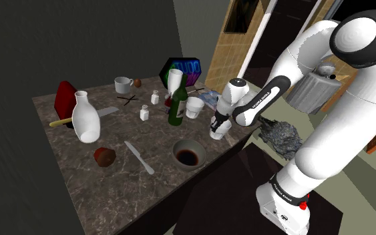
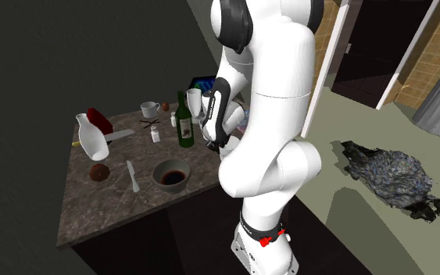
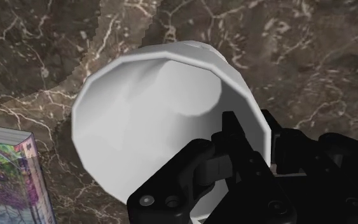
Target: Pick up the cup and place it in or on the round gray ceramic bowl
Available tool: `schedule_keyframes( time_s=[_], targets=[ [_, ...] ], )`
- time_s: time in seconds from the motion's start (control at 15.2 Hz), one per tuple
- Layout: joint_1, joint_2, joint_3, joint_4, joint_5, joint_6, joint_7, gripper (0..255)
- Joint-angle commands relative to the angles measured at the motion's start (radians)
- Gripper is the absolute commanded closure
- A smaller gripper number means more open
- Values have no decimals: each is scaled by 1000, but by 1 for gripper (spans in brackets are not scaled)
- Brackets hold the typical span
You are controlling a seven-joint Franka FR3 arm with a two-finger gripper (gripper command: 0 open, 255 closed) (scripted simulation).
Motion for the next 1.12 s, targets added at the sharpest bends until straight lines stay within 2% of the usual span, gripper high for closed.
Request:
schedule_keyframes(
  time_s=[0.0,0.2,0.66,1.06],
  targets=[
    [0,1,0,0,0,0,0,255],
    [0,1,0,0,0,0,0,255],
    [-8,-124,40,-23,162,-96,-139,255],
    [11,-223,42,-26,257,-188,-221,255]
  ],
)
